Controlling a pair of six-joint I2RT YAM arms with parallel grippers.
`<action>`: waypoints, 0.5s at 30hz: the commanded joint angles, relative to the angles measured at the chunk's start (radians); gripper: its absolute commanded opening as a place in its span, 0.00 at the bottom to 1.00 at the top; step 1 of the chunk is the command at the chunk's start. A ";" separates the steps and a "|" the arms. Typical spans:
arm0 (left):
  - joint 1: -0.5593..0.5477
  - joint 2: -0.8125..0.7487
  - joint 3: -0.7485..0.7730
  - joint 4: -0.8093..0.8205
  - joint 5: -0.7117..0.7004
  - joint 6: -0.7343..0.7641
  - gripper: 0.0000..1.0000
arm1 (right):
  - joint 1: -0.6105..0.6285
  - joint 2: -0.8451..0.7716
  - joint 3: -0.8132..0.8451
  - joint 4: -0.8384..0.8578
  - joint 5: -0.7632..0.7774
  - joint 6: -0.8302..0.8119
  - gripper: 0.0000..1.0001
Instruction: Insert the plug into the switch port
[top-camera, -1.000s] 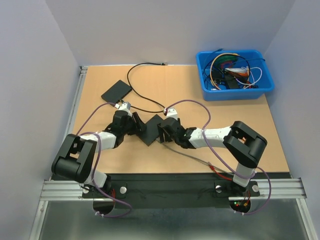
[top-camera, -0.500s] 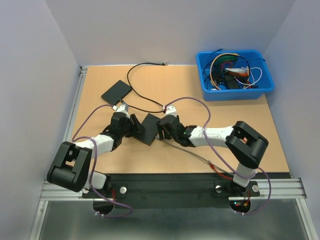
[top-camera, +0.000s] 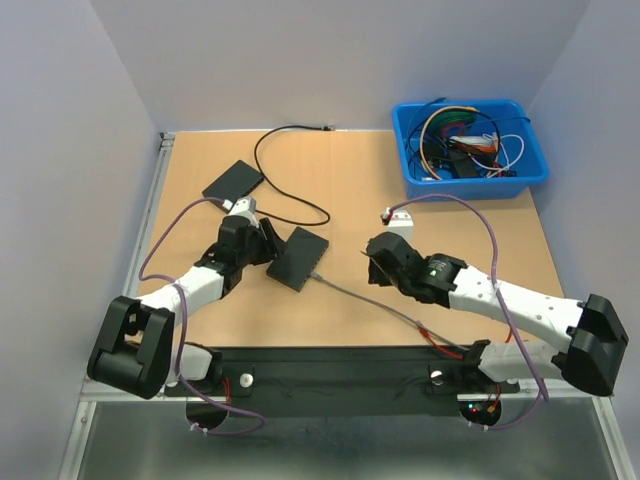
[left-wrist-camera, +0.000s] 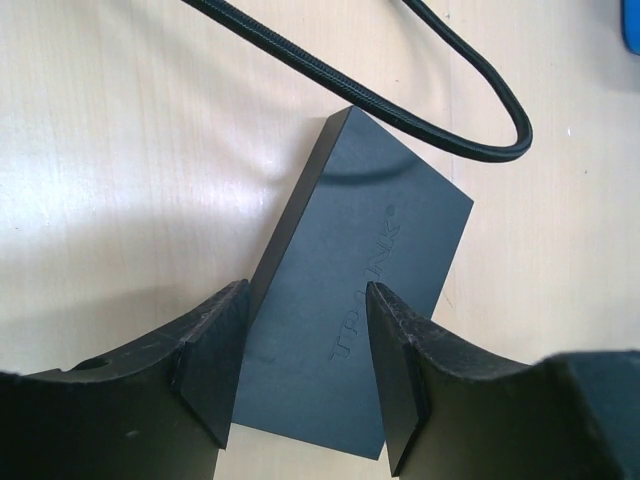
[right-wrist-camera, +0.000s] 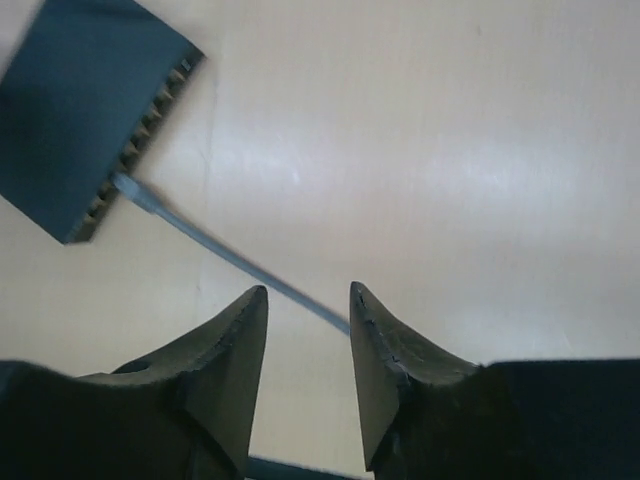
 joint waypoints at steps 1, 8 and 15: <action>-0.006 -0.047 -0.002 -0.006 -0.018 0.021 0.60 | 0.007 -0.055 -0.054 -0.317 -0.072 0.213 0.42; -0.004 -0.077 -0.019 -0.002 -0.020 0.013 0.60 | 0.007 -0.318 -0.167 -0.472 -0.186 0.395 0.40; -0.006 -0.103 -0.039 0.004 -0.014 0.004 0.60 | 0.019 -0.407 -0.232 -0.571 -0.192 0.476 0.47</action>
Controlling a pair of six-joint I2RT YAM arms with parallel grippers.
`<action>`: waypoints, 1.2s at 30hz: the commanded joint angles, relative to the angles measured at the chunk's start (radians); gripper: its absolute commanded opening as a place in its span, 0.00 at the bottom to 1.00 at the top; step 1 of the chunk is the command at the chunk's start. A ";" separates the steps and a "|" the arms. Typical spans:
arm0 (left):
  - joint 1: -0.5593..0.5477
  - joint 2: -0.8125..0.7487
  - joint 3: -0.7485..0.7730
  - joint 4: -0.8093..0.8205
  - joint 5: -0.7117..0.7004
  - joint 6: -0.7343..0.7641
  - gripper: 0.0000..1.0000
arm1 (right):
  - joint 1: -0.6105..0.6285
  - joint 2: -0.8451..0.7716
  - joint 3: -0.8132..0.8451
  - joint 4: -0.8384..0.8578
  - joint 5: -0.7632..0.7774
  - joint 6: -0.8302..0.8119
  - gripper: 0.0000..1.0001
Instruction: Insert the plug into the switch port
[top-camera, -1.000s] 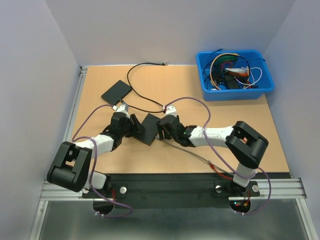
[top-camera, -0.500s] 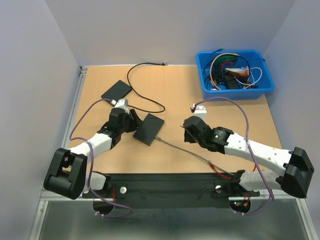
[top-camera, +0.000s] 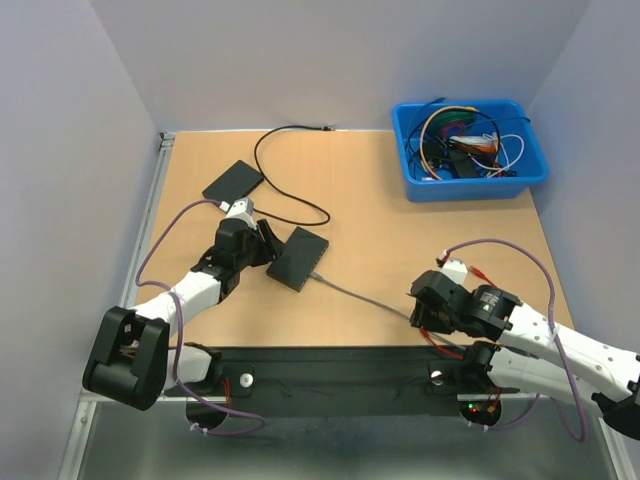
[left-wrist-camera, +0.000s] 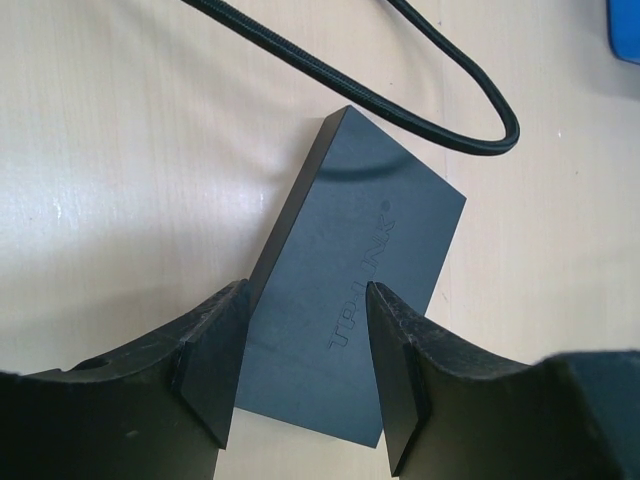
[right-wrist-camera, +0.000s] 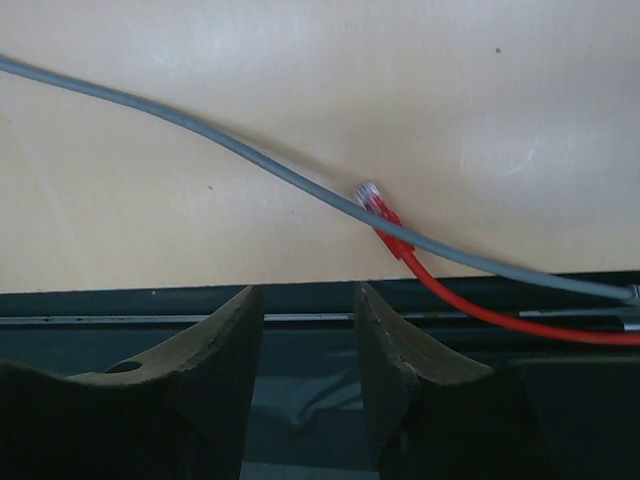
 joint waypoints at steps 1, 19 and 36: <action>-0.007 -0.046 -0.018 0.017 -0.001 0.004 0.60 | 0.015 0.022 -0.003 -0.071 -0.031 0.074 0.47; -0.021 -0.065 -0.035 0.027 0.012 -0.002 0.60 | 0.016 0.295 -0.032 0.028 -0.028 0.080 0.86; -0.030 -0.074 -0.038 0.022 0.002 0.001 0.60 | 0.016 0.329 -0.176 0.272 -0.113 0.063 0.65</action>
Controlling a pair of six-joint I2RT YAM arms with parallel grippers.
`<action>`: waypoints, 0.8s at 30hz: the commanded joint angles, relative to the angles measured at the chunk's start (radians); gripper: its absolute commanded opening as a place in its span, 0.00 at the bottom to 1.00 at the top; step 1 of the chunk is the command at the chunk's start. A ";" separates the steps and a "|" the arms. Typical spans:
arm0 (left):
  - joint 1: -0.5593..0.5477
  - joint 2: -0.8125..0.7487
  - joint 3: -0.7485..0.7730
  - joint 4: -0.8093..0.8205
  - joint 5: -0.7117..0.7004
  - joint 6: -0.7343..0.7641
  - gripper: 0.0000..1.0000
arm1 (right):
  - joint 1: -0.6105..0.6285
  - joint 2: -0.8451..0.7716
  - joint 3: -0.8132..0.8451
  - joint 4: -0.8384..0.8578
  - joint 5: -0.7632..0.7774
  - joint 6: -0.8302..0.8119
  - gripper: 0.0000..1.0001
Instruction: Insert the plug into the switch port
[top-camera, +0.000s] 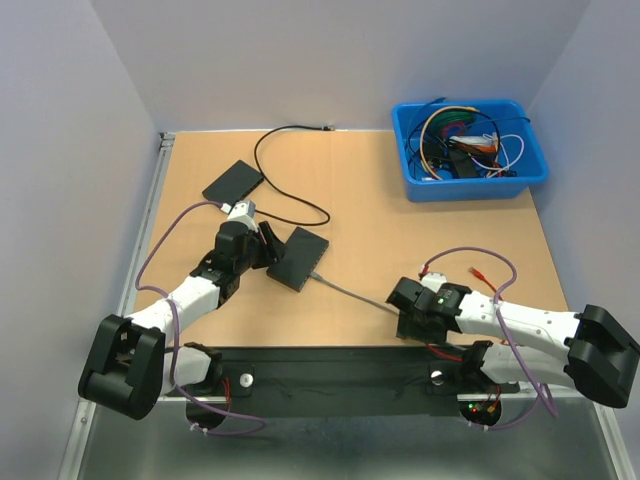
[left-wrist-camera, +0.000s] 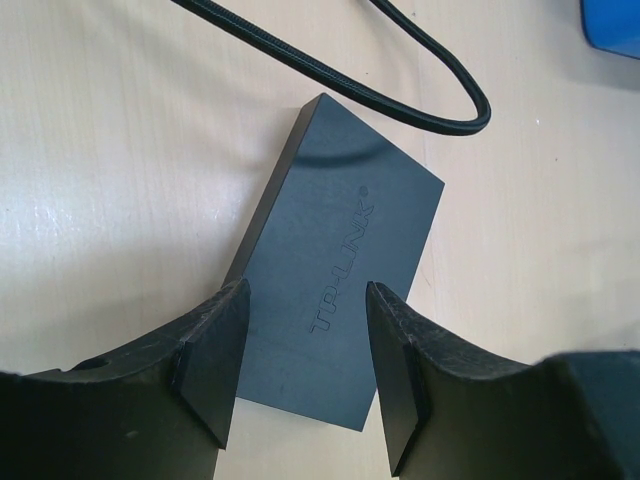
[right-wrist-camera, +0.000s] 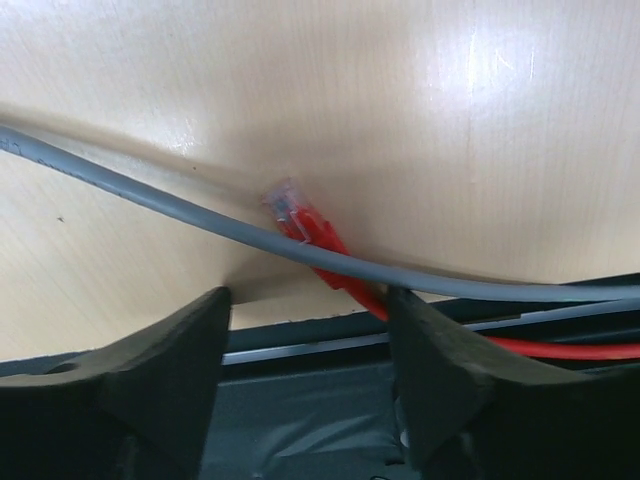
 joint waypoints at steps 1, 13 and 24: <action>-0.006 -0.019 -0.010 0.024 0.001 0.006 0.60 | 0.008 0.024 -0.058 0.145 -0.036 0.004 0.59; -0.006 -0.018 -0.008 0.022 -0.002 0.006 0.60 | 0.008 0.172 -0.087 0.355 -0.088 -0.062 0.08; -0.007 -0.022 -0.008 0.019 -0.016 0.006 0.60 | 0.172 0.425 0.146 0.447 -0.047 -0.140 0.00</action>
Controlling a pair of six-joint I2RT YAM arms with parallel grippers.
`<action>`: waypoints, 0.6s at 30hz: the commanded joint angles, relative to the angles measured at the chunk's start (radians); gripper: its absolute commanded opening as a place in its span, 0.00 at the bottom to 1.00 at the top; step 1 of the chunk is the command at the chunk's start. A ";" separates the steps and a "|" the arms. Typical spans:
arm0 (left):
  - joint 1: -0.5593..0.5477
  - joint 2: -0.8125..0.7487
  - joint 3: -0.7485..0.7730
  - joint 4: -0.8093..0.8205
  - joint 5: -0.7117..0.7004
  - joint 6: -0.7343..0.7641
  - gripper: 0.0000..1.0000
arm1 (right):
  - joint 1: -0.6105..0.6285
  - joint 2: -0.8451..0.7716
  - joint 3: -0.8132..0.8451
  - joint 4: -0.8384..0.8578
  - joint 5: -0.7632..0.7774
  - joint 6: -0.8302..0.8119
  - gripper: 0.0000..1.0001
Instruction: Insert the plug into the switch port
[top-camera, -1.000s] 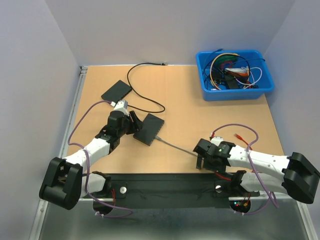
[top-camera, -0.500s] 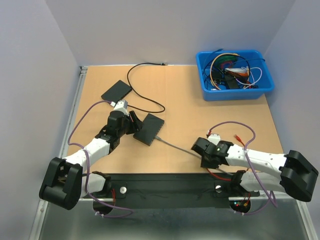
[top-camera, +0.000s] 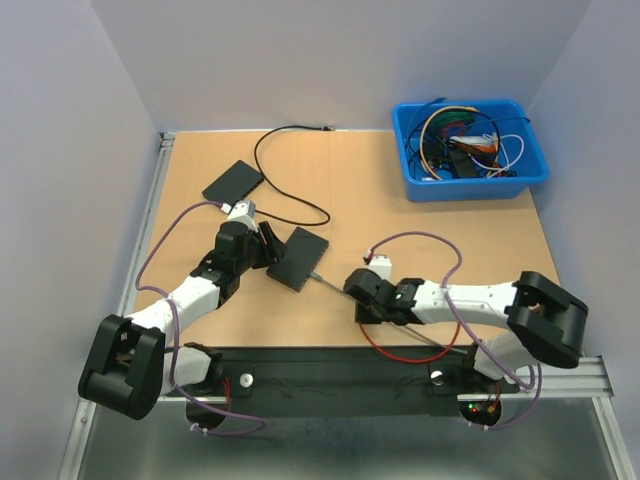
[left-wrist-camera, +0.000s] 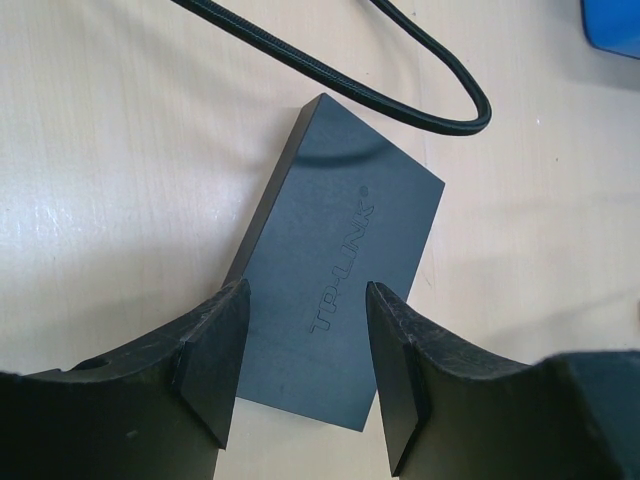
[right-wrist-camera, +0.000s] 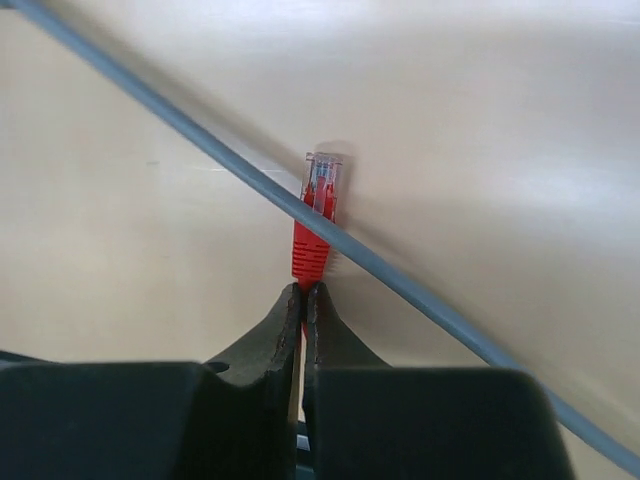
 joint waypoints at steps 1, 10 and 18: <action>-0.006 -0.024 -0.010 0.017 -0.017 0.006 0.60 | 0.094 0.150 0.064 -0.022 -0.015 -0.060 0.00; -0.006 -0.030 -0.010 0.014 -0.034 0.003 0.60 | 0.206 0.198 0.236 0.047 -0.052 -0.206 0.00; -0.004 -0.019 -0.005 0.011 -0.035 0.001 0.60 | 0.229 0.273 0.230 0.121 -0.320 -0.333 0.00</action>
